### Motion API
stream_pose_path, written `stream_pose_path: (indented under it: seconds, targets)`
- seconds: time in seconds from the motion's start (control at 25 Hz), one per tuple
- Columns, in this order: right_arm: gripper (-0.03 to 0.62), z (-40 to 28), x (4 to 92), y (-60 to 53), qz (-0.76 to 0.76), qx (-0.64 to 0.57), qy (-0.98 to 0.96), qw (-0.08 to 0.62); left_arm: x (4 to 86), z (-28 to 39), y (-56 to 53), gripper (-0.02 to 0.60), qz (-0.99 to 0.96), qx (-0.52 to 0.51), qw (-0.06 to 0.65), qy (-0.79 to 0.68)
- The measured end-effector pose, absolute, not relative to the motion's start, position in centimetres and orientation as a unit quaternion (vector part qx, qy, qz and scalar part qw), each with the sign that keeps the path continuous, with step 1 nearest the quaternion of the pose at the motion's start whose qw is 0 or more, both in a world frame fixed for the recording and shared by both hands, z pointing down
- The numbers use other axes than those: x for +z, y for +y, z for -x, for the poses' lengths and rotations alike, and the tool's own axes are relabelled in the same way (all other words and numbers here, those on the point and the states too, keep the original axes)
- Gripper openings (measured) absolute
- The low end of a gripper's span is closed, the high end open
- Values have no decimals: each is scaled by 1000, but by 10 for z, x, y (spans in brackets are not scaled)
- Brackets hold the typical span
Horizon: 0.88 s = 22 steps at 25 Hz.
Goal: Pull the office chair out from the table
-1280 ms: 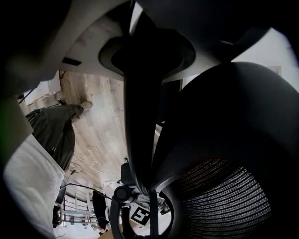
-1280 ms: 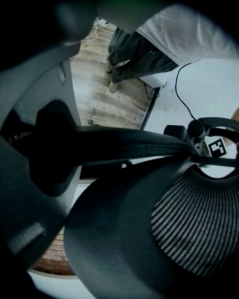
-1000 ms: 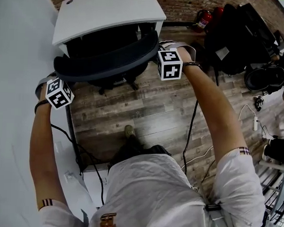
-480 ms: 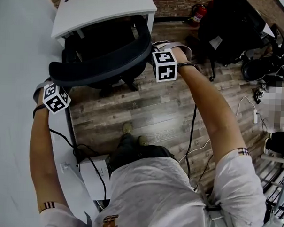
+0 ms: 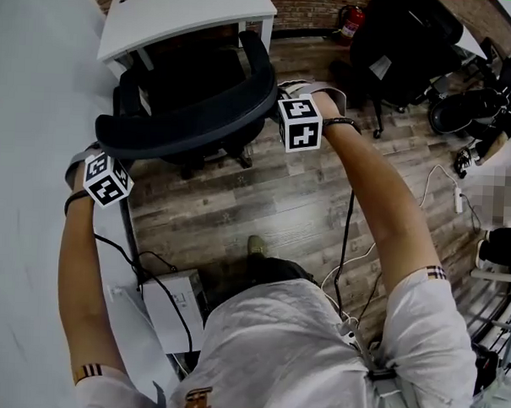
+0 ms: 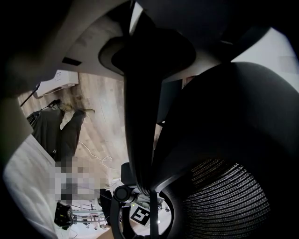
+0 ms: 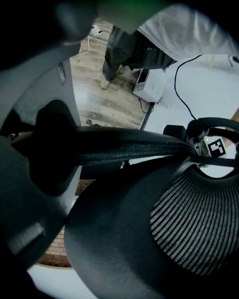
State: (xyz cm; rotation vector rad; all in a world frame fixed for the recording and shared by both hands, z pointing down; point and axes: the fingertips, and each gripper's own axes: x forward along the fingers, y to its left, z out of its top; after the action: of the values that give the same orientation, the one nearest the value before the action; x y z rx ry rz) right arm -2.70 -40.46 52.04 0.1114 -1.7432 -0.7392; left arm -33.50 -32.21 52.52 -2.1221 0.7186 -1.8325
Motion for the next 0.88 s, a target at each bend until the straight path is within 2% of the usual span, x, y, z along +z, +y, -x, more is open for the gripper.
stream_pose_path:
  seconds: [0.88]
  targets:
    - [78,-16,515,-200,-50,-311,-750,582,520,291,-123,78,729,-625,131,246]
